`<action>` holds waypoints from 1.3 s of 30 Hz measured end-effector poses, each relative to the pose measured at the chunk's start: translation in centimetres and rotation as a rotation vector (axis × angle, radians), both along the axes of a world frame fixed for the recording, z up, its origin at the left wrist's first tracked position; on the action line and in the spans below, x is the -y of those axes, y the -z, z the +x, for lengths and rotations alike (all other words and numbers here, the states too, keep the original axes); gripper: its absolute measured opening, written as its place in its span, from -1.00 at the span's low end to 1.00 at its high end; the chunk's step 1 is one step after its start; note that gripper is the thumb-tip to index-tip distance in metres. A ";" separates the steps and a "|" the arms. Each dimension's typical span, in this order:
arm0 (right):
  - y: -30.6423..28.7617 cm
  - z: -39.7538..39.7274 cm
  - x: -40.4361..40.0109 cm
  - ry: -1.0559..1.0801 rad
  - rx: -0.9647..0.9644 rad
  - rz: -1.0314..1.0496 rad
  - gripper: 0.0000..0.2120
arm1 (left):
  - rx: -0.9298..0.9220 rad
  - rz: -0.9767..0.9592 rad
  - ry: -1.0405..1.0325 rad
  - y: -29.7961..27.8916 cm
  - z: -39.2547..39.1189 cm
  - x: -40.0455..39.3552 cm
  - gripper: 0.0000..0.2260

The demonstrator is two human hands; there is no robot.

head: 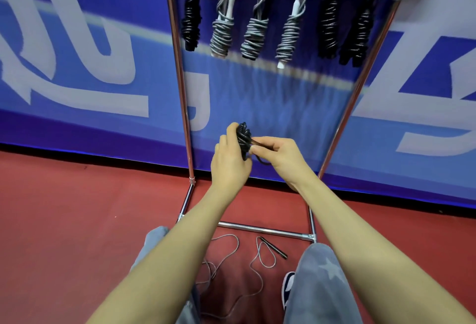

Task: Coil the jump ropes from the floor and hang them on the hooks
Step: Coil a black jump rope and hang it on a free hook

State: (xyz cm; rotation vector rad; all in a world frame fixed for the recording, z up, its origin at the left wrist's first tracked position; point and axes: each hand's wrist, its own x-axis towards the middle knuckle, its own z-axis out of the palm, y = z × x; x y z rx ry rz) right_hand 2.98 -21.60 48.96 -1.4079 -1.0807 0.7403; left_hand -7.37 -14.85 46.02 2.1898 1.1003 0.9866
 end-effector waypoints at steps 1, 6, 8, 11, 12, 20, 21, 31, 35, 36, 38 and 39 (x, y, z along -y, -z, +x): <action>0.0 0.4 0.2 -0.006 0.000 -0.006 -0.74 | 0.059 -0.060 0.040 0.0 0.1 -0.1 -0.44; 0.1 1.9 0.9 0.150 -0.058 0.024 -0.82 | 0.283 -0.302 0.177 -0.2 0.2 0.2 -0.45; 0.4 2.2 0.9 0.177 -0.098 0.029 -0.81 | 0.244 -0.347 0.225 -0.5 0.2 0.2 -0.44; 0.8 2.6 0.8 0.137 -0.139 -0.004 -0.77 | 0.204 -0.469 0.335 -1.3 -0.1 -0.3 -0.41; 0.9 2.6 0.7 0.086 -0.158 -0.016 -0.77 | 0.216 -0.482 0.365 -1.5 -0.2 -0.4 -0.39; 1.3 2.1 -0.2 -0.007 -0.302 -0.007 -0.78 | 0.281 -0.461 0.275 -2.3 -1.2 -0.7 -0.53; 1.2 2.1 -0.2 -0.002 -0.284 -0.018 -0.78 | 0.268 -0.439 0.284 -2.1 -1.3 -0.6 -0.57; 0.1 0.3 -0.4 0.156 -0.172 0.004 -0.93 | -0.129 -0.119 0.035 -1.3 0.1 1.7 -0.49; -0.9 0.0 -0.5 0.133 -0.094 0.031 -0.87 | -0.178 -0.079 -0.059 -2.0 0.0 0.8 -0.27; -1.0 0.0 -0.5 0.111 -0.075 0.027 -0.84 | -0.183 -0.067 -0.060 -2.3 0.0 0.5 -0.28; -1.0 0.2 -0.4 0.072 -0.038 0.015 -0.79 | -0.175 -0.102 -0.013 -2.8 -0.1 -0.2 -0.32; -1.0 0.3 -0.4 0.066 -0.029 0.012 -0.76 | -0.139 -0.169 0.021 -3.0 -0.2 -0.4 -0.34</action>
